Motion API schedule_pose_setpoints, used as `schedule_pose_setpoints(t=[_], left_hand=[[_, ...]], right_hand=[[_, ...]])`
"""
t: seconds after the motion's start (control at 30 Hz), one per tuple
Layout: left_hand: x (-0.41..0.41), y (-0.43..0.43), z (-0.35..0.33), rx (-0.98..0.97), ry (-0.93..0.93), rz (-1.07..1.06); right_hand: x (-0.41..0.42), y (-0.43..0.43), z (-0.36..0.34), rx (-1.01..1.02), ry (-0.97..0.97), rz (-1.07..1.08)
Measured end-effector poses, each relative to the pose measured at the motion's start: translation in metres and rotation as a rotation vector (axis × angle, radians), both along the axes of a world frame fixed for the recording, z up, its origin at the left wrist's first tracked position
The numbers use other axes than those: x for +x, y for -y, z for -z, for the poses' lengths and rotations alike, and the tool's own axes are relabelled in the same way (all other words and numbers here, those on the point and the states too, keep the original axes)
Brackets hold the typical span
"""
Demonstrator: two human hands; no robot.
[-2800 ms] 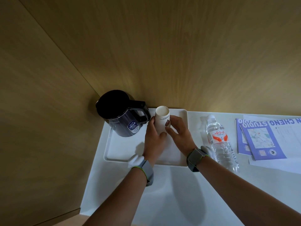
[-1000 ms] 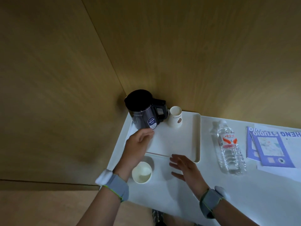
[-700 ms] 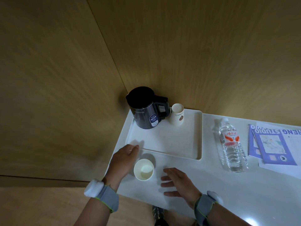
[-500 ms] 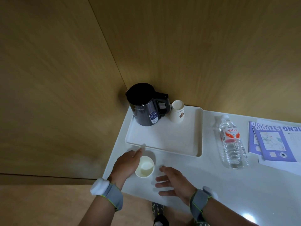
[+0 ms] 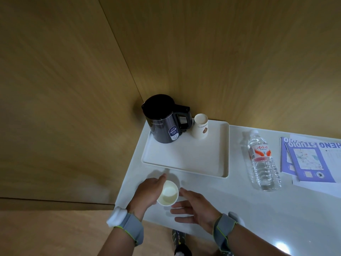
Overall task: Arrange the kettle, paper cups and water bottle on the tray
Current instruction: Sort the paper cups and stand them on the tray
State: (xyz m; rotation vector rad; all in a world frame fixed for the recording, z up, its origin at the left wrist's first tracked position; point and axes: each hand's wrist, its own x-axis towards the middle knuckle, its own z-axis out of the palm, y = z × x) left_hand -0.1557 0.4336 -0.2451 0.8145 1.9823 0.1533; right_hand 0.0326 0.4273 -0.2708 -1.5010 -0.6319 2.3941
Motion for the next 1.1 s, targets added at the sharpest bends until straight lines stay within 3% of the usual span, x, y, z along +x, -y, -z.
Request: schedule_pose_setpoints(t=[0.17, 0.6, 1.1], left_hand=[[0.004, 0.003, -0.004, 0.018, 0.028, 0.017], [0.020, -0.001, -0.034, 0.276, 0.119, 0.096], [0.038, -0.040, -0.030, 0.489, 0.181, 0.069]], right_hand=[[0.006, 0.001, -0.001, -0.002, -0.031, 0.033], [0.035, -0.009, -0.007, 0.115, -0.154, 0.232], [0.046, -0.061, -0.023, 0.452, -0.009, 0.337]])
